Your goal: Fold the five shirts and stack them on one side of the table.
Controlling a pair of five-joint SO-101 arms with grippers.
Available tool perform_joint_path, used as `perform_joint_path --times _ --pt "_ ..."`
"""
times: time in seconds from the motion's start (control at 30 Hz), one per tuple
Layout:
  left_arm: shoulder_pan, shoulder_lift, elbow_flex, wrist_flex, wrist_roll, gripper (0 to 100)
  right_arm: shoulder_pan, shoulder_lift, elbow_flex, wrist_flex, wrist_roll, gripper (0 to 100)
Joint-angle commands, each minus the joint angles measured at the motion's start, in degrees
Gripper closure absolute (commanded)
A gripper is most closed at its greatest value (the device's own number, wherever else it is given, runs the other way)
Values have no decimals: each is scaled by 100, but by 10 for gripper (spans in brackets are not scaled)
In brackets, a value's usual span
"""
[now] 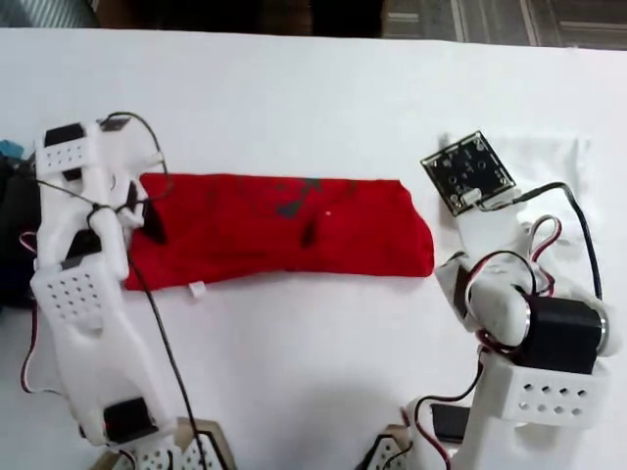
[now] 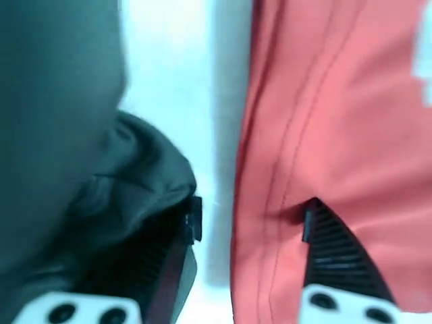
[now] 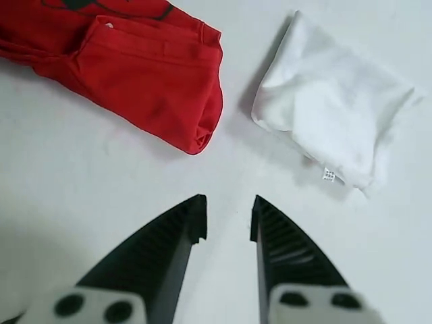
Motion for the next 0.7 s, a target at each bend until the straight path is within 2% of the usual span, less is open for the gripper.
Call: perform_joint_path --times 0.0,0.17,0.53,0.6,0.67 --pt "448 53 -198 369 44 744 66 -171 193 92 53 882" --pt "738 53 -330 536 44 741 154 -945 870 84 62 882" --pt "738 70 -312 501 26 749 154 -2396 2453 48 62 882" --pt "756 70 -312 510 -114 806 154 -2545 2505 48 62 882" --pt "765 70 -312 501 -211 932 171 -2695 2514 57 62 882"
